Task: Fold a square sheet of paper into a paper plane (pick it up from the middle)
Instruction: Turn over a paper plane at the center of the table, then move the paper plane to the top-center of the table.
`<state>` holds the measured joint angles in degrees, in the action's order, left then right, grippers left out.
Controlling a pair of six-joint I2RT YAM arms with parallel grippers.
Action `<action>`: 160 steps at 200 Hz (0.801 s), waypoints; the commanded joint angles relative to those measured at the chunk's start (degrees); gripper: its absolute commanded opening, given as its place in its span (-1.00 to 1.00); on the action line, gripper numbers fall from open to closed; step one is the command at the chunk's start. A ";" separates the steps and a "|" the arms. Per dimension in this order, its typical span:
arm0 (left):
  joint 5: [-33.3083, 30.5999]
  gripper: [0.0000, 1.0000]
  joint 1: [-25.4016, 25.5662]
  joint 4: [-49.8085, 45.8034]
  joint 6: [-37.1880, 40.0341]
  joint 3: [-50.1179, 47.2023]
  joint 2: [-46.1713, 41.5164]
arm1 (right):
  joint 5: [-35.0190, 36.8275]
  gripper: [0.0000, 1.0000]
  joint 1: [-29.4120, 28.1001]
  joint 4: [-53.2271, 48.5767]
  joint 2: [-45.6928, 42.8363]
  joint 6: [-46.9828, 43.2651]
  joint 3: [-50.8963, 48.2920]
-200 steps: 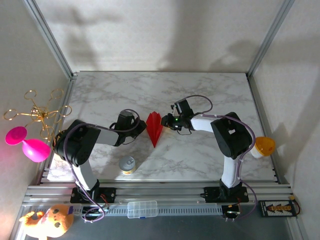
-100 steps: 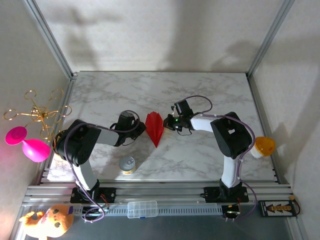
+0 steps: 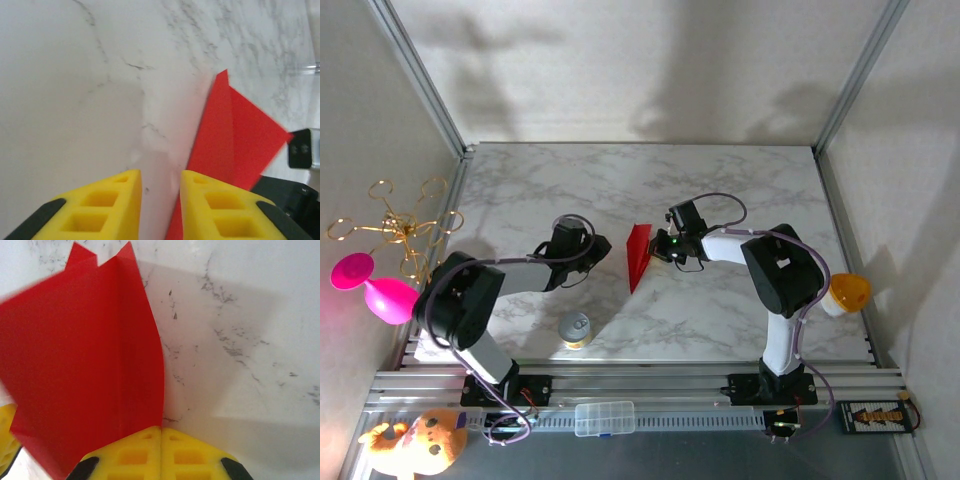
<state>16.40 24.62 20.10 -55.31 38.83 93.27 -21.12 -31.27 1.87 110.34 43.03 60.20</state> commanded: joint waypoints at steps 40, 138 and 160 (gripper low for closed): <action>1.96 -0.35 6.48 -9.61 7.22 3.41 -4.11 | -1.33 -0.91 0.32 -1.43 -0.73 -1.09 1.97; -0.15 -0.44 9.13 -11.40 8.84 10.02 4.35 | -1.38 -0.91 0.24 -1.71 -0.48 -1.00 2.18; -0.67 -0.43 9.13 -11.27 9.34 10.58 4.97 | -1.53 -0.91 0.27 -1.78 -0.46 -1.01 2.11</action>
<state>17.67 33.56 10.26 -47.51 47.59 97.30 -21.26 -31.27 1.37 110.34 42.81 61.04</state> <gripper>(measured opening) 0.283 0.056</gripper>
